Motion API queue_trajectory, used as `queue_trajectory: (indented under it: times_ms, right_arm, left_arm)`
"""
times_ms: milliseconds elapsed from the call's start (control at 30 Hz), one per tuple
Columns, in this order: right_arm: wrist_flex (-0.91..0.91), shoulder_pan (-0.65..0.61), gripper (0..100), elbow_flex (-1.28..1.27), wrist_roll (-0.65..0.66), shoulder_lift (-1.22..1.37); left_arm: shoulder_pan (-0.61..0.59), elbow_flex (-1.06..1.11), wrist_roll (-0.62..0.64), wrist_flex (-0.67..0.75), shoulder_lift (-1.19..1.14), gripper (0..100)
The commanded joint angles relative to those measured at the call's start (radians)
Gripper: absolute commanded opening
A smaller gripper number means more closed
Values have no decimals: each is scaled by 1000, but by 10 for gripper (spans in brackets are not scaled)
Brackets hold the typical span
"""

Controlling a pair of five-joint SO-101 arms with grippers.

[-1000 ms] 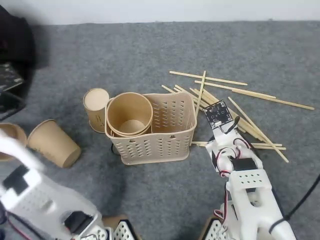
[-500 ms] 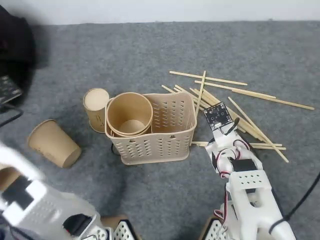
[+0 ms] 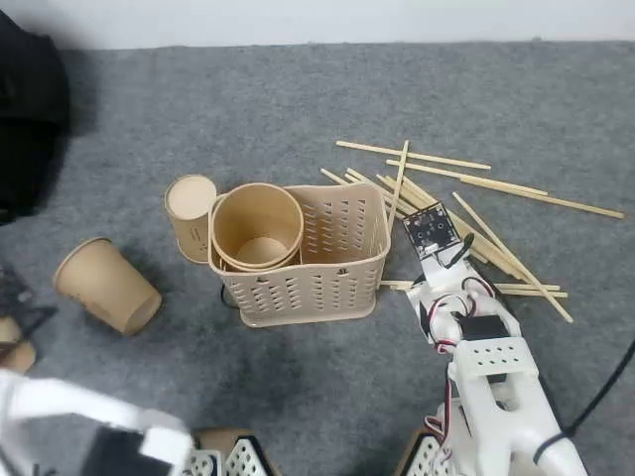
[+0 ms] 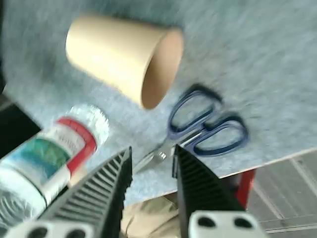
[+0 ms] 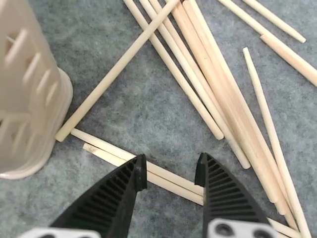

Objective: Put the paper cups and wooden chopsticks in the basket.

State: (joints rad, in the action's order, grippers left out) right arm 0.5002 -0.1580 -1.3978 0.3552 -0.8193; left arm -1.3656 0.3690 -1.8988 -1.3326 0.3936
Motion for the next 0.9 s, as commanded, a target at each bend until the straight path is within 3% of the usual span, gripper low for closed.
queue_trajectory:
  times_ms: [0,67,200,300,567,667,867]
  right_arm:
    - [-21,-4,180,12,14,-7]
    - [-21,-5,180,12,14,-7]
    - [-21,-5,180,12,14,-7]
    - [-21,-7,180,12,14,-7]
    - [-21,-7,180,12,14,-7]
    - [-21,-8,180,12,14,-7]
    - [-19,-5,180,9,14,-7]
  left_arm:
    - [-21,352,-14,396,155,138]
    - [-20,556,-2,657,216,138]
    - [35,935,153,1220,305,138]
    - [89,1081,239,1468,311,160]
    - [141,998,344,1264,313,171]
    - [164,940,445,1258,310,173]
    - [201,954,453,1261,310,174]
